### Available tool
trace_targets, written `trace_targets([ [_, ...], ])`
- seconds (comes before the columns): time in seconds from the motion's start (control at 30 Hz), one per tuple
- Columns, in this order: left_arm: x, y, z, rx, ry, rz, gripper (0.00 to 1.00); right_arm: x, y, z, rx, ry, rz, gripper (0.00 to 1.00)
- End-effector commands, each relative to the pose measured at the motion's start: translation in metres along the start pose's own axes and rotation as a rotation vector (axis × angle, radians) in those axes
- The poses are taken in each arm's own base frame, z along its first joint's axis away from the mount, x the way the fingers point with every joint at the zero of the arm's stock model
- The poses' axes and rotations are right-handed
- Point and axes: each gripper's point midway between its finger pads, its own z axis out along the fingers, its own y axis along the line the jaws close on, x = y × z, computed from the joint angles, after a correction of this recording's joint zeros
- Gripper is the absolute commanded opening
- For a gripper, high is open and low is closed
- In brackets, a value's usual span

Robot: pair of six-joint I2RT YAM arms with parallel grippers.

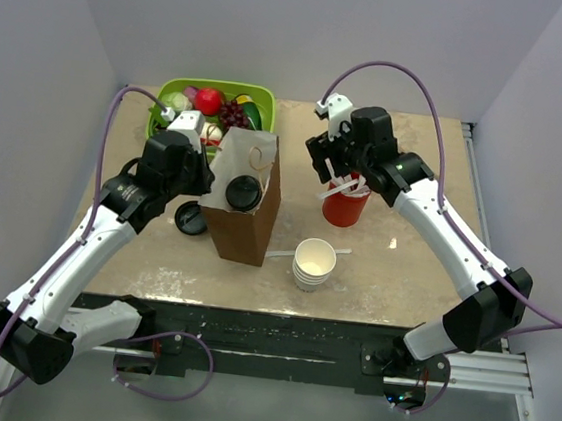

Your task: Pack the takeout coffee

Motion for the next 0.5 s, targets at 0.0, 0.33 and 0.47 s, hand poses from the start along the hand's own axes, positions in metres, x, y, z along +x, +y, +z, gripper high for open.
trace_targets([
  [0.0,-0.02,-0.005,-0.011,0.02,-0.067,-0.015,0.23,-0.015,-0.008,-0.01,0.039,-0.054,-0.013,0.78],
  [0.33,-0.021,-0.008,-0.013,0.04,-0.071,-0.012,0.34,0.001,-0.015,-0.005,0.07,0.013,-0.07,0.73],
  [0.47,-0.02,-0.011,-0.012,0.055,-0.068,-0.008,0.36,0.002,-0.003,0.003,-0.005,0.014,-0.102,0.69],
])
